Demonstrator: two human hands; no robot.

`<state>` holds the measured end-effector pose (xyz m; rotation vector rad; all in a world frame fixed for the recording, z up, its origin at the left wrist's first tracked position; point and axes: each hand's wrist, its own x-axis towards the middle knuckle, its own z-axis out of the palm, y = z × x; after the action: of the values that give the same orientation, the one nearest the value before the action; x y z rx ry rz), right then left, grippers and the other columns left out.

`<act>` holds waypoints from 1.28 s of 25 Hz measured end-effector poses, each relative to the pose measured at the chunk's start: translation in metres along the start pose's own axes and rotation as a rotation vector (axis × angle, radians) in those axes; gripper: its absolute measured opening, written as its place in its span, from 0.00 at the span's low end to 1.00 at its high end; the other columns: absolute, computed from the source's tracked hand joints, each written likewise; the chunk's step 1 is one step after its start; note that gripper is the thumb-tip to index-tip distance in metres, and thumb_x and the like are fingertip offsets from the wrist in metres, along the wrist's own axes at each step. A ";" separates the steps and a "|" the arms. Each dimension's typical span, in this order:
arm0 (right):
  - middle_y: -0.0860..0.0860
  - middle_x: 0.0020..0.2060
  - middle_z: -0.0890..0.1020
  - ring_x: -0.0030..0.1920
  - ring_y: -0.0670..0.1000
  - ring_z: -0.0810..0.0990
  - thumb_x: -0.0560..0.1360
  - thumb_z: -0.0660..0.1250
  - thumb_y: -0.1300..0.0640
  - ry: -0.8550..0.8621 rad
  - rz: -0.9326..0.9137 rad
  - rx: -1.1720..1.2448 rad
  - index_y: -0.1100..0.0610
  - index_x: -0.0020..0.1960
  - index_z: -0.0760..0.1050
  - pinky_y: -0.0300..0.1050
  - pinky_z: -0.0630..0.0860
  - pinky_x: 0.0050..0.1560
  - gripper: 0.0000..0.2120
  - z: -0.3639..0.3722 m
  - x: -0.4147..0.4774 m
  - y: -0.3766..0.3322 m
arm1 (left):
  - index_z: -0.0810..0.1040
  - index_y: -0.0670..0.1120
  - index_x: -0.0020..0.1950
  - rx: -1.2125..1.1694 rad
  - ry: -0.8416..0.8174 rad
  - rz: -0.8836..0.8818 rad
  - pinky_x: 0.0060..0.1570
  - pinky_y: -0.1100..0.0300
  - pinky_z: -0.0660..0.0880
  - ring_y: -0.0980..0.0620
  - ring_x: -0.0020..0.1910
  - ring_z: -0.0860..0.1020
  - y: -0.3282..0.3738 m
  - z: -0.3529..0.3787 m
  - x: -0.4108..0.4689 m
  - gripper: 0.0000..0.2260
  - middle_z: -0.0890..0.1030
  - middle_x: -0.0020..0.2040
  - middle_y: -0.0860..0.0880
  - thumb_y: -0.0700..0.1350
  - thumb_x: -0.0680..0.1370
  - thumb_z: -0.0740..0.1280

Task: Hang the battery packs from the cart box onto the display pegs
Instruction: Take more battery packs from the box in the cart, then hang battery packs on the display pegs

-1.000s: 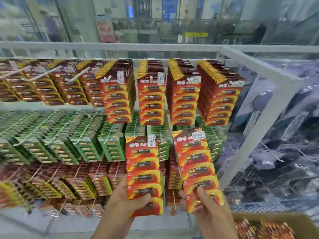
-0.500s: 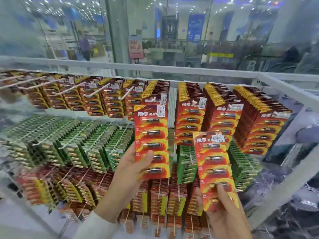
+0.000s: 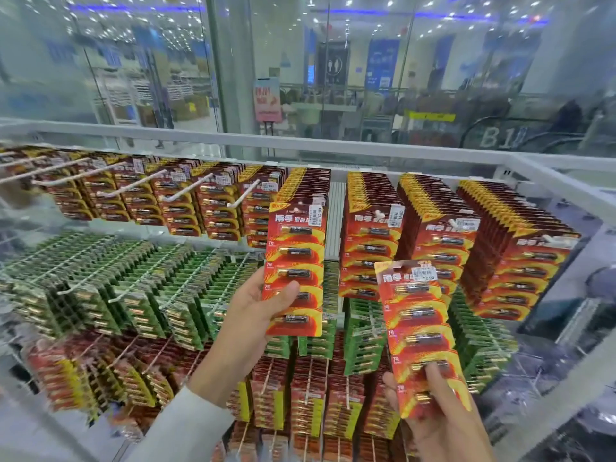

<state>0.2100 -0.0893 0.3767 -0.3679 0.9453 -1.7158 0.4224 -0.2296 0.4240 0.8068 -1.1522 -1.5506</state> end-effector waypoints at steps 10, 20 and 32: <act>0.64 0.53 0.85 0.45 0.66 0.87 0.55 0.87 0.50 -0.158 -0.113 0.007 0.53 0.63 0.78 0.51 0.85 0.36 0.39 0.043 0.008 -0.016 | 0.80 0.48 0.66 -0.016 0.096 -0.056 0.49 0.47 0.83 0.42 0.53 0.87 -0.006 0.005 0.036 0.15 0.87 0.56 0.44 0.53 0.83 0.65; 0.62 0.55 0.85 0.52 0.66 0.86 0.75 0.69 0.58 -0.091 -0.159 0.035 0.54 0.69 0.73 0.52 0.86 0.44 0.23 0.062 0.033 0.004 | 0.82 0.48 0.64 0.081 0.156 -0.028 0.51 0.47 0.83 0.45 0.50 0.88 -0.013 0.000 0.037 0.15 0.88 0.52 0.47 0.55 0.81 0.67; 0.58 0.61 0.84 0.61 0.59 0.84 0.79 0.70 0.56 -0.003 -0.080 0.142 0.56 0.73 0.70 0.55 0.83 0.59 0.24 0.073 0.086 0.034 | 0.83 0.47 0.60 0.124 0.153 -0.056 0.40 0.57 0.84 0.49 0.49 0.88 -0.018 0.004 0.046 0.15 0.89 0.51 0.47 0.55 0.81 0.68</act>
<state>0.2497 -0.2010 0.3797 -0.3184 0.8106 -1.8425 0.4007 -0.2722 0.4107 1.0303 -1.1299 -1.4468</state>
